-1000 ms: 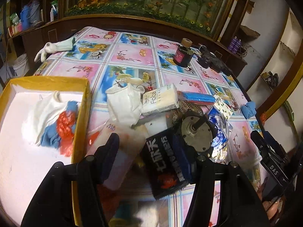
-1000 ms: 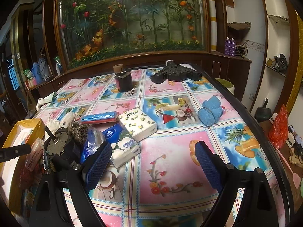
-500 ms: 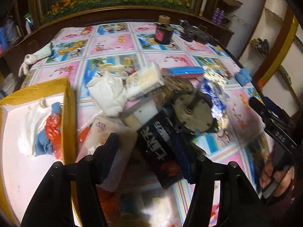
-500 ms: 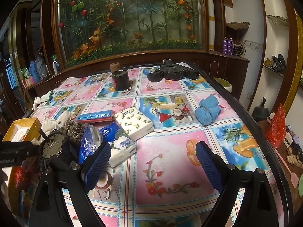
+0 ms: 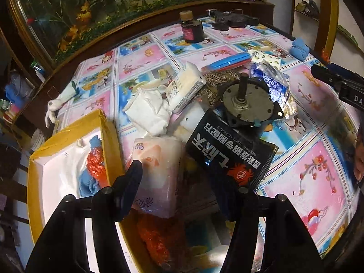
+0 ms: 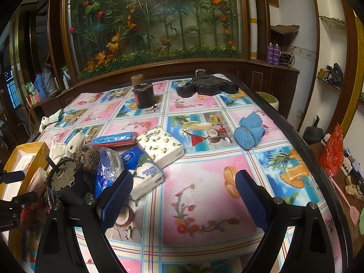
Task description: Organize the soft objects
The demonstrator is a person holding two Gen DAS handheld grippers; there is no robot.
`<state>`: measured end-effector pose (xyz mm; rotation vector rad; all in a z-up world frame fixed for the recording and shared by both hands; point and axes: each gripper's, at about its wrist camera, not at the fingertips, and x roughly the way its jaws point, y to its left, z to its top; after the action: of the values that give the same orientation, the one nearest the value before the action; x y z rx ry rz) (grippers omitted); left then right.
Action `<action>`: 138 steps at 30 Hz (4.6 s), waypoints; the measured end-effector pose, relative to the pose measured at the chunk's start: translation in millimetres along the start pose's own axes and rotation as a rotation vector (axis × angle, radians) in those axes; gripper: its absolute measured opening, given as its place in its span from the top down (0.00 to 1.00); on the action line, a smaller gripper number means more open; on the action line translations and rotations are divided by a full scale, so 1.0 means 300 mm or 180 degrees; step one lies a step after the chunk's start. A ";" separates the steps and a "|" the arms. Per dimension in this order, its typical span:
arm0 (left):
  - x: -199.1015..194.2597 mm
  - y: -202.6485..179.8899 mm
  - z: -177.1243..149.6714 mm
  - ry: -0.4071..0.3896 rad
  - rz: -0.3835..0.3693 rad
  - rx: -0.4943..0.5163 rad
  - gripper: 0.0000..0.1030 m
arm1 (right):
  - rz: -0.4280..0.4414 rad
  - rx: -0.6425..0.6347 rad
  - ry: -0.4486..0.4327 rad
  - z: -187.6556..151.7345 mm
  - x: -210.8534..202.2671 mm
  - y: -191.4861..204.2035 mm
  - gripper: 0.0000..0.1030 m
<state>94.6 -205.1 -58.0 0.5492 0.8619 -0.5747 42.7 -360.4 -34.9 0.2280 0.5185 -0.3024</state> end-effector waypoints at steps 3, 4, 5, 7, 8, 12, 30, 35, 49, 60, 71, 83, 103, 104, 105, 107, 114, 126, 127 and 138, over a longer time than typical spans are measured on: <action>0.037 0.008 0.001 0.0047 0.0032 0.0028 0.37 | 0.0002 0.0001 0.0005 -0.001 0.000 0.001 0.11; 0.036 0.016 0.003 0.0044 -0.0002 -0.0002 0.37 | 0.0002 0.0000 0.0005 -0.001 0.000 0.002 0.11; 0.025 0.031 0.003 0.0008 -0.0059 -0.0081 0.44 | -0.0001 0.0004 0.0004 -0.001 0.000 0.001 0.11; 0.001 0.063 0.007 -0.0071 -0.0147 -0.0214 0.71 | -0.0001 0.0012 0.0007 -0.001 0.000 0.000 0.11; -0.011 0.075 0.009 -0.0099 -0.0219 -0.0276 0.78 | -0.0003 0.0021 0.0010 0.000 0.001 0.000 0.11; -0.051 0.100 -0.001 -0.0218 -0.0279 -0.0397 0.86 | -0.0007 0.0067 0.0049 0.001 0.009 -0.010 0.11; -0.431 0.281 -0.205 -0.1224 -0.1265 -0.1203 0.95 | 0.0611 0.0943 0.0352 -0.017 0.004 -0.143 0.11; -0.422 0.274 -0.254 -0.1159 -0.1238 -0.1109 0.90 | 0.0799 0.0957 0.0498 0.016 -0.013 -0.124 0.11; -0.079 -0.070 -0.166 -0.0090 -0.0655 -0.0944 0.28 | 0.0712 0.0880 0.0443 0.079 -0.119 -0.110 0.11; -0.087 -0.021 -0.179 -0.0253 -0.0701 -0.1048 0.58 | -0.0116 0.1124 0.0422 0.121 -0.004 -0.202 0.11; -0.182 0.103 -0.250 -0.0559 -0.1595 -0.1545 0.75 | 0.0056 0.1132 0.0558 0.169 0.086 -0.169 0.11; -0.265 0.138 -0.261 -0.0805 -0.1856 -0.1607 0.76 | -0.0627 0.1404 0.0332 0.260 0.163 -0.314 0.11; -0.340 0.225 -0.353 -0.0922 -0.1721 -0.1870 0.76 | -0.0475 0.0758 0.0707 0.265 0.218 -0.132 0.65; -0.351 0.232 -0.365 -0.0942 -0.1718 -0.1894 0.76 | -0.0403 0.0705 0.0676 0.262 0.186 -0.108 0.65; -0.362 0.243 -0.377 -0.0965 -0.1717 -0.1926 0.76 | -0.0327 0.0649 0.0649 0.256 0.152 -0.085 0.65; -0.387 0.263 -0.402 -0.1020 -0.1701 -0.1981 0.76 | -0.0144 0.0527 0.0599 0.246 0.081 -0.022 0.65; -0.465 0.339 -0.499 -0.1206 -0.1543 -0.2162 0.76 | 0.0397 0.0187 0.0524 0.200 -0.123 0.159 0.65; -0.501 0.451 -0.589 -0.1379 -0.1325 -0.2431 0.76 | 0.0875 -0.0299 0.0552 0.108 -0.273 0.379 0.65; -0.501 0.460 -0.590 -0.1388 -0.1316 -0.2442 0.76 | 0.0906 -0.0345 0.0560 0.100 -0.282 0.394 0.65; -0.461 0.640 -0.544 -0.1381 -0.1148 -0.2574 0.76 | 0.1229 -0.0513 0.0732 0.081 -0.254 0.589 0.65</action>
<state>62.0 72.6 8.4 -0.4638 0.6999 -0.5834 50.6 -185.7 49.3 0.2022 0.7088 0.1436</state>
